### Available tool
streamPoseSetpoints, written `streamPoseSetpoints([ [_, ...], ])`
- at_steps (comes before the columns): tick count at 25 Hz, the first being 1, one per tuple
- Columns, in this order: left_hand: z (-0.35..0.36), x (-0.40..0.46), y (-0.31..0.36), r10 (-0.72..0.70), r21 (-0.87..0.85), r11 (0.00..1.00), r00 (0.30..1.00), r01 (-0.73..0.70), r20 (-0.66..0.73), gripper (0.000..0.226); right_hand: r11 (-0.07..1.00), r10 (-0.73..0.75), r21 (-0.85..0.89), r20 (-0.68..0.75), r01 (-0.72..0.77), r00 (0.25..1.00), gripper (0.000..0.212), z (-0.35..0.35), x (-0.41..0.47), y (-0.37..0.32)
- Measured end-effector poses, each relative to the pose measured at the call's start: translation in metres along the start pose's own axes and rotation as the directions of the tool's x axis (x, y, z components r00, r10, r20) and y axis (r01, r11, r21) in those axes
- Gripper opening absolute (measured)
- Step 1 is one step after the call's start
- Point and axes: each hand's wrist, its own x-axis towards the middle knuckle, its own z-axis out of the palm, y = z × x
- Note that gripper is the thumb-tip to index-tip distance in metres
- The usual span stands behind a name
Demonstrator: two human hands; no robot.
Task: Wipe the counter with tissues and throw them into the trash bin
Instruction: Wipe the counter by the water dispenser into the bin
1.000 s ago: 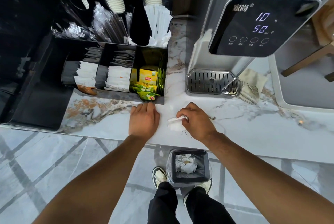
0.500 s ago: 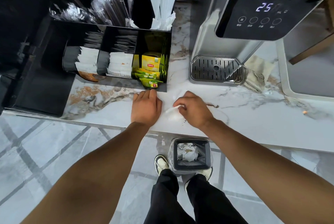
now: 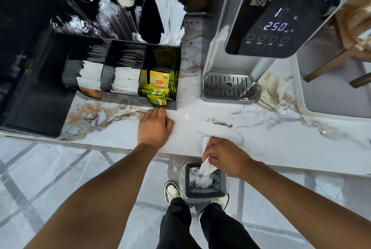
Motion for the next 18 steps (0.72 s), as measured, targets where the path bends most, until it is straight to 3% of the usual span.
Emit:
streamPoseSetpoints([
  [2,-0.001,0.000,0.000,-0.002,-0.001,1.000,1.000,0.002,0.003,0.013,0.994,0.031,0.105,0.031,-0.034,0.999,0.022,-0.008,-0.004,-0.001],
  [3,-0.001,-0.001,0.000,-0.003,-0.003,1.000,1.000,0.003,0.004,0.013,0.977,0.055,0.206,-0.032,-0.048,0.998,0.020,-0.015,-0.001,-0.002],
  [5,-0.002,0.000,0.001,-0.007,-0.001,1.000,1.000,0.007,0.006,0.013,0.953,0.131,0.302,-0.297,-0.037,0.946,0.020,-0.032,0.020,0.000],
  [7,-0.002,0.000,0.001,-0.009,0.010,1.000,1.000,0.009,0.013,0.012,0.966,0.200,0.242,-0.472,-0.092,0.859,0.024,-0.044,0.048,0.005],
  [10,0.001,0.001,0.001,-0.006,0.017,1.000,1.000,0.006,0.010,0.011,0.948,0.306,0.221,-0.435,-0.229,0.847,0.026,-0.037,0.067,0.012],
  [18,0.002,0.001,-0.001,0.003,0.017,1.000,1.000,-0.003,0.009,0.011,0.975,0.204,0.156,-0.343,-0.158,0.917,0.021,0.020,-0.014,0.011],
])
